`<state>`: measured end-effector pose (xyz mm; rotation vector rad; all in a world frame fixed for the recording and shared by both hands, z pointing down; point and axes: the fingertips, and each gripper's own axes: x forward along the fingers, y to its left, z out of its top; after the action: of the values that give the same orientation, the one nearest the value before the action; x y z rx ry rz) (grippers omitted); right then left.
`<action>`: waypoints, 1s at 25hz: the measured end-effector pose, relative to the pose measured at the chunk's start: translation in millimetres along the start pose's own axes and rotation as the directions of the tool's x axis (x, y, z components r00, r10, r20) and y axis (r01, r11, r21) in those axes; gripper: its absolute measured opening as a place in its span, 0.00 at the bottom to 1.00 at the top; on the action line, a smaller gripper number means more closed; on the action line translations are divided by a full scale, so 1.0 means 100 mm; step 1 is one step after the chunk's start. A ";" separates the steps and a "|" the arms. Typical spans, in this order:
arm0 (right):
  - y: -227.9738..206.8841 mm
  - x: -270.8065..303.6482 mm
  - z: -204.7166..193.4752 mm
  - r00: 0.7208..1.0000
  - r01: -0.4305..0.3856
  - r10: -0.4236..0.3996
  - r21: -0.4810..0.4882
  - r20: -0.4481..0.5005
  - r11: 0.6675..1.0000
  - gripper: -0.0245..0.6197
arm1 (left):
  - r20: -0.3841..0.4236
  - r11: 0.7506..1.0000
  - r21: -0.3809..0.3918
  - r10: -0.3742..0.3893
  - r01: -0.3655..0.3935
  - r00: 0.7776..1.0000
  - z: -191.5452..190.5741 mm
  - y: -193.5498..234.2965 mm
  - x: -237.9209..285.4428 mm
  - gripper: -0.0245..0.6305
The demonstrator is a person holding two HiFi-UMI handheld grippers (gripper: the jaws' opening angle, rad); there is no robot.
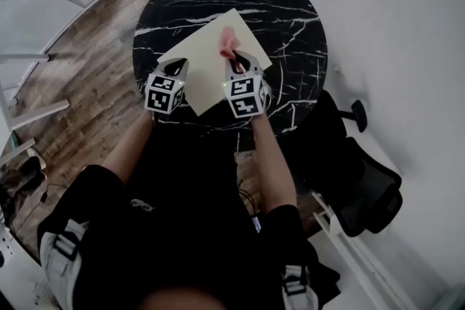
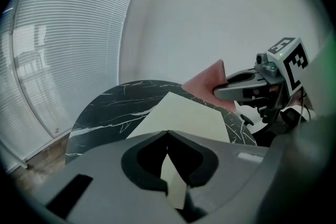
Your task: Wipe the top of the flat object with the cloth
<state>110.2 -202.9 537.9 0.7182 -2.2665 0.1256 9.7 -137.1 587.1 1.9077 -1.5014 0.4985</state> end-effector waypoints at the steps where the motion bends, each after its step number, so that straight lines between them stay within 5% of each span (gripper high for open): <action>1: -0.01 0.06 0.04 1.000 0.002 -0.002 -0.011 0.002 1.000 0.07 | -0.002 1.000 -0.002 -0.001 0.001 1.000 0.00 0.04 0.00 0.04; 8: -0.02 0.50 0.26 0.998 0.012 -0.015 -0.049 -0.063 0.999 0.07 | -0.014 1.000 -0.009 -0.030 0.030 0.999 0.04 0.28 0.06 0.04; 14: -0.11 0.87 0.09 0.980 0.050 -0.055 -0.029 -0.193 0.998 0.08 | -0.023 0.999 0.005 -0.051 0.051 0.998 0.12 0.54 0.17 0.04; 25: 0.07 1.24 -0.20 0.948 0.011 -0.010 0.000 -0.318 1.000 0.08 | -0.045 0.995 0.016 -0.094 0.095 0.995 0.17 0.70 0.30 0.04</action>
<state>48.7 -247.8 638.1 0.6593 -1.9544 0.2225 -50.4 -179.3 612.6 1.9593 -1.3761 0.5097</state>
